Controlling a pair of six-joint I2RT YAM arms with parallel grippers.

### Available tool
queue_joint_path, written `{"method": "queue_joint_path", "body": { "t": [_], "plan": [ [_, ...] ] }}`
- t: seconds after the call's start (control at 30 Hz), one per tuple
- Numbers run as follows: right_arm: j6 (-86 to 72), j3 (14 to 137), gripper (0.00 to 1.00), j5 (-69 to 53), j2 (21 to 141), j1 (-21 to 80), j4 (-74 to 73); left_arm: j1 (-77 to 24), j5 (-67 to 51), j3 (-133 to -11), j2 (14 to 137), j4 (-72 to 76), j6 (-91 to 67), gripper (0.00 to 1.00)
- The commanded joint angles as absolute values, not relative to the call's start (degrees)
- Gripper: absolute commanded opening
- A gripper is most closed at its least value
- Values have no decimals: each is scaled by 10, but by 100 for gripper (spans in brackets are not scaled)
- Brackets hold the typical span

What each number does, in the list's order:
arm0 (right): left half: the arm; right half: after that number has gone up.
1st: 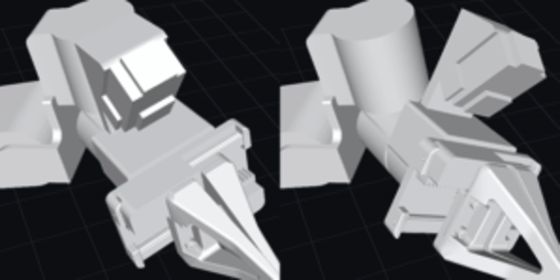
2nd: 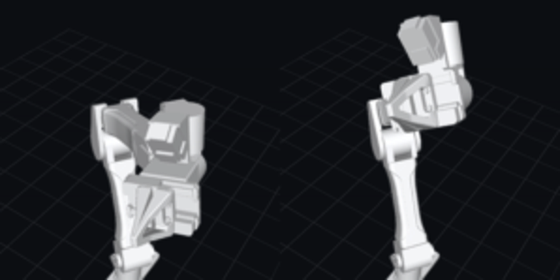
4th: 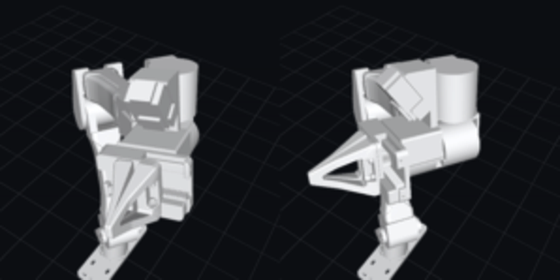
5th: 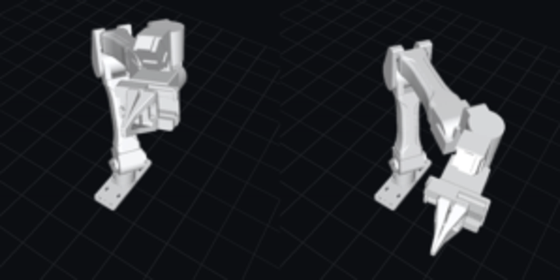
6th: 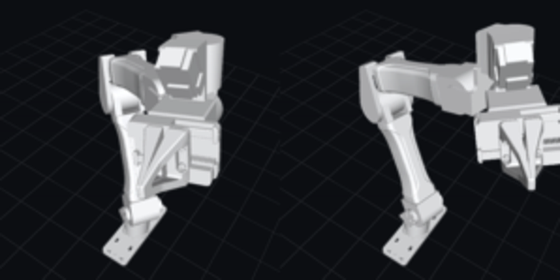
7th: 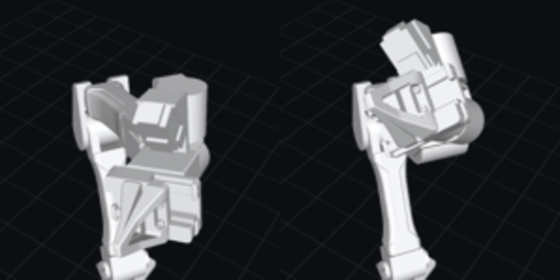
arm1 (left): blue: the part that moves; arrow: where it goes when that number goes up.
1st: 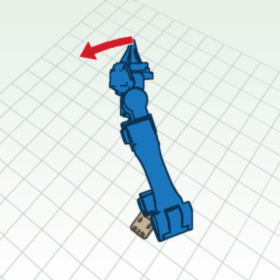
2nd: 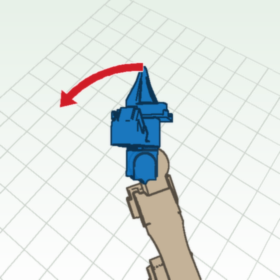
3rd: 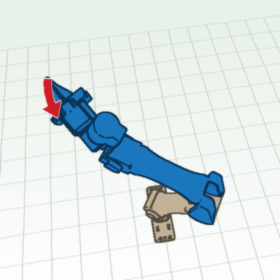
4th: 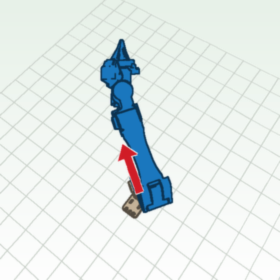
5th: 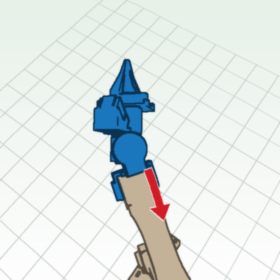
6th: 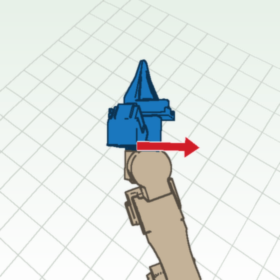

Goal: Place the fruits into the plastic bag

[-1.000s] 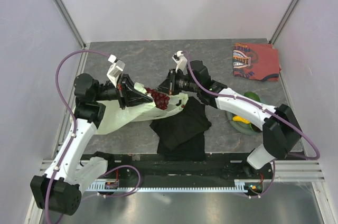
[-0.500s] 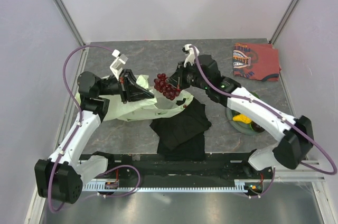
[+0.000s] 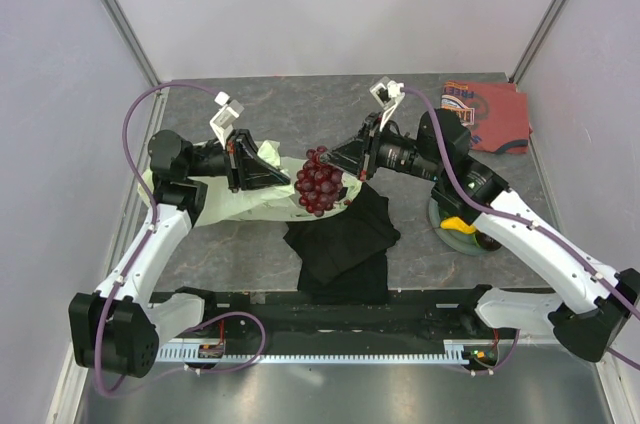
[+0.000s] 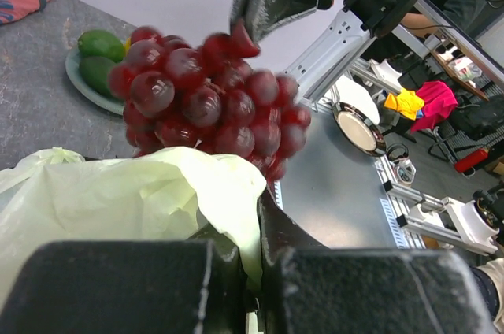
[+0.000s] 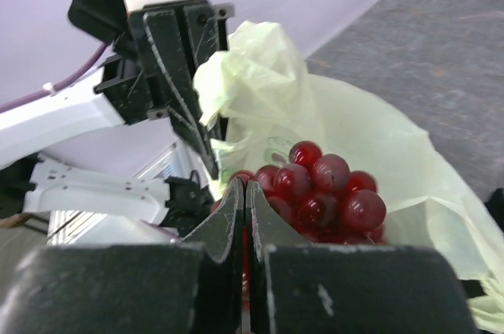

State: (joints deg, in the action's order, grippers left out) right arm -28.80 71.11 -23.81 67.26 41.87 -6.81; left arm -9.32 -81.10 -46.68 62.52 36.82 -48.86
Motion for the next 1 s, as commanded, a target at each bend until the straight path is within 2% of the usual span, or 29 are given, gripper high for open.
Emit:
{"method": "queue_joint_path", "body": {
  "t": [0.0, 0.47, 0.97],
  "plan": [
    [-312, 685, 0, -299, 666, 422, -4, -91, -834, -490, 617, 377, -497, 2],
    [-333, 653, 0, -296, 741, 426, 48, -90, -844, -482, 606, 378, -489, 2],
    [-397, 606, 0, -273, 765, 516, 128, -86, -814, -483, 613, 333, -460, 2]
  ]
}}
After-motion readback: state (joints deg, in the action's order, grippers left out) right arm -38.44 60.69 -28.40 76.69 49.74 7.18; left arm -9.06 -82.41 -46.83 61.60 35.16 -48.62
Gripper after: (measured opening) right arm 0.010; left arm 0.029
